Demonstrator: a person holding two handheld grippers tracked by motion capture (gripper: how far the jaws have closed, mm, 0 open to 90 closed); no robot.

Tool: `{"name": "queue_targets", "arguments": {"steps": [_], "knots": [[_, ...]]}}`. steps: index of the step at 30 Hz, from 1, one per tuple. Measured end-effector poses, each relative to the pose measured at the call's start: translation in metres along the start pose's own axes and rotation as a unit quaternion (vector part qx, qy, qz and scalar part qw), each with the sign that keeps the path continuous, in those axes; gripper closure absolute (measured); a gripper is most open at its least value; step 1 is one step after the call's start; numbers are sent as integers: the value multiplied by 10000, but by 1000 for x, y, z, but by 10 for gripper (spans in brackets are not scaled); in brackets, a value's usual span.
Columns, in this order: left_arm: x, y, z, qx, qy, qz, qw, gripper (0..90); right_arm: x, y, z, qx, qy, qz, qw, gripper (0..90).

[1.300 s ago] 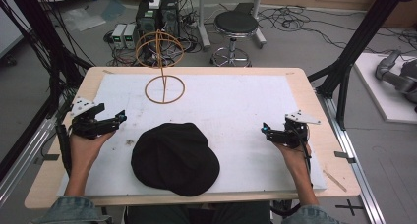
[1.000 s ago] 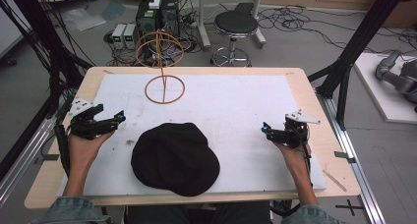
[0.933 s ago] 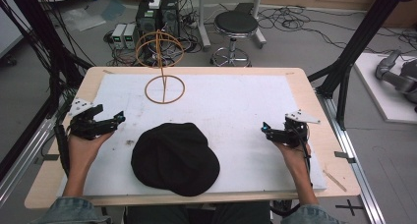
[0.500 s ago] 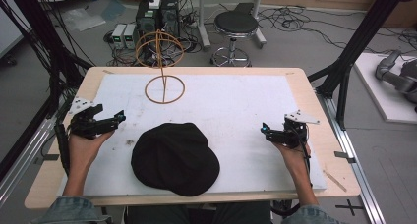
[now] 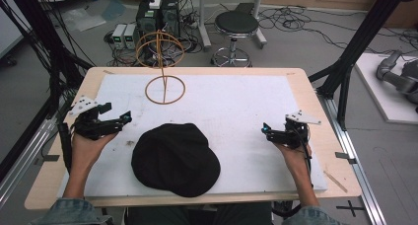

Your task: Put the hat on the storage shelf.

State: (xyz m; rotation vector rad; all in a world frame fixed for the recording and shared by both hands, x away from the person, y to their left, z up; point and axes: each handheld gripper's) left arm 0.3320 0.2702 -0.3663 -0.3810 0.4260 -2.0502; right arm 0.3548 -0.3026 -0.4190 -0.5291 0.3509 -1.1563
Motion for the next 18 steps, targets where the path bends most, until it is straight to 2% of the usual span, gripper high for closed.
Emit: {"name": "queue_targets", "arguments": {"steps": [4, 6, 9, 10, 11, 14, 16, 17, 18], "knots": [[8, 0, 3, 80, 281, -293, 9991, 189, -1, -1, 0, -7, 11, 7, 10000, 65], [12, 0, 4, 85, 362, -478, 9982, 189, -2, -1, 1, 7, 5, 8, 10000, 65], [15, 0, 5, 105, 427, -597, 9973, 191, -2, 0, 1, 4, -40, 11, 10000, 65], [19, 0, 7, 104, 501, -715, 9961, 191, -3, 0, 1, 0, -43, 16, 10000, 65], [19, 0, 7, 104, 501, -715, 9961, 191, -3, 0, 1, -20, -15, 31, 10000, 65], [26, 1, 9, 94, 617, -1026, 9928, 191, -4, 0, 2, -23, -49, 25, 10000, 65], [28, 1, 10, 97, 631, -1099, 9919, 191, -4, 0, 2, -26, -48, 24, 10000, 65], [31, 3, 10, 67, 686, -1258, 9897, 191, -4, 0, 2, -31, -32, 34, 10000, 65], [32, 3, 10, 67, 705, -1326, 9886, 191, -5, 0, 2, -35, -29, 33, 10000, 65]]}}
Point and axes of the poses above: each handheld gripper's, and its own axes: y roughly forward along the jaws, z roughly out of its top, x roughly to its right, and after that the axes turned 8 degrees about -x, right-handed
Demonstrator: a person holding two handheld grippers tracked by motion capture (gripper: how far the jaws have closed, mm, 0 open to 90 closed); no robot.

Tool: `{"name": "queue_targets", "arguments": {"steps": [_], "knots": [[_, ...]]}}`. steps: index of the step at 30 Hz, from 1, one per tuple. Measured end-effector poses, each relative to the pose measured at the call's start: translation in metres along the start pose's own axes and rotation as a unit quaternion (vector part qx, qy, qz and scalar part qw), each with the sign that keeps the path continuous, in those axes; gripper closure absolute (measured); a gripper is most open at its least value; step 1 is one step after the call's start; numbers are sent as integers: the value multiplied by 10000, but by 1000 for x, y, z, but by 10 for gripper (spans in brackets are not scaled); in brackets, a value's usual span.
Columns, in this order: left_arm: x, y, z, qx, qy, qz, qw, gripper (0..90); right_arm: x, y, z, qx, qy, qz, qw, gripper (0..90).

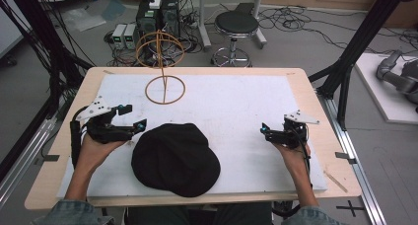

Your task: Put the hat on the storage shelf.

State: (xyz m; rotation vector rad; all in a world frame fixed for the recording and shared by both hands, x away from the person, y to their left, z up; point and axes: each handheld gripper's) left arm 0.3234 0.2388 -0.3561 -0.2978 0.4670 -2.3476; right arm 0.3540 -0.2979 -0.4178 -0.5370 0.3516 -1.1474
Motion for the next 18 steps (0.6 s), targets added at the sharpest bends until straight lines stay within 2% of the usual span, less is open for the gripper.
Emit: {"name": "queue_targets", "arguments": {"steps": [4, 5, 8, 12, 18], "knots": [[6, 5, 0, 3, 134, -338, 9993, 192, -1, 1, 0, 11, -28, -8, 10000, 65], [6, 5, 0, 3, 134, -338, 9993, 193, -1, 1, 0, -13, -38, 0, 10000, 65], [10, 9, -1, -21, 299, -667, 9973, 189, -1, 1, 0, -9, -55, -10, 10000, 65], [14, 13, -2, -76, 432, -928, 9947, 185, -1, 1, 0, -30, -34, -20, 10000, 65], [18, 20, -5, -252, 527, -1073, 9925, 192, -1, 1, 0, -18, -55, -21, 10000, 65]]}}
Point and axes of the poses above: each handheld gripper's, and its own axes: y roughly forward along the jaws, z roughly out of its top, x roughly to its right, and after that the axes turned 8 degrees about -x, right-handed
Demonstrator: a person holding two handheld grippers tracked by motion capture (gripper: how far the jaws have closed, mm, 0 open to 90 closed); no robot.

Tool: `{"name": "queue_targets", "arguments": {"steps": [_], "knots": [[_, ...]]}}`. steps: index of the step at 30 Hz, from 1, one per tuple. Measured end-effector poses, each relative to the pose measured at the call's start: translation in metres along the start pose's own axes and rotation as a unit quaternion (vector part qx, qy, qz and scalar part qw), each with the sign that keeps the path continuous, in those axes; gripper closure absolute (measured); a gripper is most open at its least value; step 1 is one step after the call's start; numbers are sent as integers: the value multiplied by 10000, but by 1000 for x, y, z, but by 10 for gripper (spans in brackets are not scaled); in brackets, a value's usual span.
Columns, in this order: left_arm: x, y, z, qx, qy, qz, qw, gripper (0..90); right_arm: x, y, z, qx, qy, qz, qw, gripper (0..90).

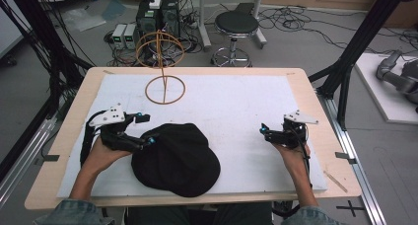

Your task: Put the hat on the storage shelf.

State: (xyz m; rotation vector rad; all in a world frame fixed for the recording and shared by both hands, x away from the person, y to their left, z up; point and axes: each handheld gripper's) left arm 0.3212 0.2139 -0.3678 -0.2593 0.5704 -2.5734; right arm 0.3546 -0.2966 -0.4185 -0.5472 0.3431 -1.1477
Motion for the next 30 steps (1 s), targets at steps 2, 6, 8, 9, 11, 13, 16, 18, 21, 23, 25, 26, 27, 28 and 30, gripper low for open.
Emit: {"name": "queue_targets", "arguments": {"steps": [2, 6, 8, 9, 11, 13, 16, 18, 21, 23, 25, 26, 27, 28, 30], "knots": [[0, 3, -2, -63, 9, -51, 10000, 194, 0, 0, 0, -8, -5, -4, 10000, 65], [0, 8, -4, -147, 18, -109, 9998, 199, 0, 0, 0, -9, -9, -3, 10000, 65], [1, 13, -6, -260, 77, -190, 9995, 200, 0, 0, 0, -12, -5, 16, 10000, 65], [2, 14, -7, -289, 101, -205, 9993, 200, 0, 0, 0, -24, 6, 37, 10000, 65], [3, 17, -8, -368, 141, -234, 9989, 206, 0, 0, 0, -25, 2, 38, 10000, 65], [4, 19, -9, -416, 165, -244, 9987, 207, 0, 0, 0, -31, -6, 41, 10000, 65], [3, 22, -11, -471, 161, -294, 9983, 217, 0, 0, 0, -27, -5, 41, 10000, 66], [2, 23, -12, -520, 180, -316, 9980, 222, 0, 0, 0, -24, 3, 47, 10000, 65], [3, 25, -14, -581, 165, -304, 9977, 232, 0, 0, 0, -20, -4, 49, 10000, 66], [2, 26, -14, -634, 169, -322, 9973, 247, -1, 0, 0, -26, -8, 51, 10000, 65], [2, 27, -15, -666, 169, -324, 9971, 257, -1, 0, 0, -24, 0, 48, 10000, 66], [2, 27, -15, -696, 192, -310, 9969, 267, -1, 0, 0, -27, 6, 49, 10000, 65], [2, 27, -16, -711, 198, -317, 9968, 284, -1, 0, 0, -28, 4, 46, 10000, 66], [2, 27, -16, -730, 198, -325, 9966, 296, -1, 0, 0, -29, 6, 48, 10000, 66], [2, 28, -16, -770, 203, -348, 9962, 332, 0, 0, 0, -31, -2, 44, 10000, 66]]}}
Point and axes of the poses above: each handheld gripper's, and its own axes: y roughly forward along the jaws, z roughly out of its top, x roughly to its right, and after that the axes turned 8 degrees about -x, right-handed
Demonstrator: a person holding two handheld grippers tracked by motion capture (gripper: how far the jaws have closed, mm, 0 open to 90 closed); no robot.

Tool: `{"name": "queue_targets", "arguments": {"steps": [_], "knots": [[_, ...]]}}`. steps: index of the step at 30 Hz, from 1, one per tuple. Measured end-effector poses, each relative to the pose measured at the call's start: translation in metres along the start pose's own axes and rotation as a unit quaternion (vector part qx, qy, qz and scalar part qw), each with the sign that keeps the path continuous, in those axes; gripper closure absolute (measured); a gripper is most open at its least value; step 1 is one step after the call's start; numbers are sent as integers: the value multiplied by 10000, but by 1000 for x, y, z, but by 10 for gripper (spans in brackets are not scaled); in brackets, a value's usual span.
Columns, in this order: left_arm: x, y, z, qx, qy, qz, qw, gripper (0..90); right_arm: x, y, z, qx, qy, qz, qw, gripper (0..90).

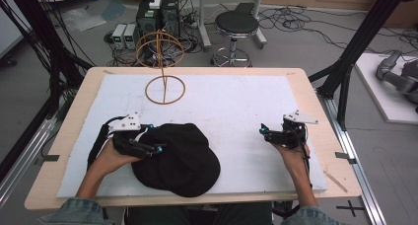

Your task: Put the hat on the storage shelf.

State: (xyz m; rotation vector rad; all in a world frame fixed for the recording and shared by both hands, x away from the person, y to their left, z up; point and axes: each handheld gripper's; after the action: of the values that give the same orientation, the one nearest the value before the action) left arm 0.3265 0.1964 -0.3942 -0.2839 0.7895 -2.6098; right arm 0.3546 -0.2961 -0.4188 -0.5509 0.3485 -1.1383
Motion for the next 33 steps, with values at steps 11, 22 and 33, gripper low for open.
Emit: {"name": "queue_targets", "arguments": {"steps": [11, 22, 33], "knots": [[1, 1, -1, -154, 114, 150, 9997, 541, 0, 0, 0, 3, -1, 3, 10000, 66], [0, -4, 1, -107, -4, 102, 9999, 674, 0, 1, 0, -19, -1, 20, 10000, 66], [3, -17, 7, 340, -15, 15, 9994, 682, 0, 0, 0, -2, 23, 31, 10000, 66]]}}
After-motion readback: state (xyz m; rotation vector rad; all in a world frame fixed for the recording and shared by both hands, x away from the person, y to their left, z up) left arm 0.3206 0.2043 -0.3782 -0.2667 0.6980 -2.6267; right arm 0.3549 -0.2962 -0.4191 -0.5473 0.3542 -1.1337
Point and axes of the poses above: each handheld gripper's, and its own axes: y roughly forward along the jaws, z roughly out of its top, x roughly to its right, and after that the axes turned 8 degrees about -x, right-handed
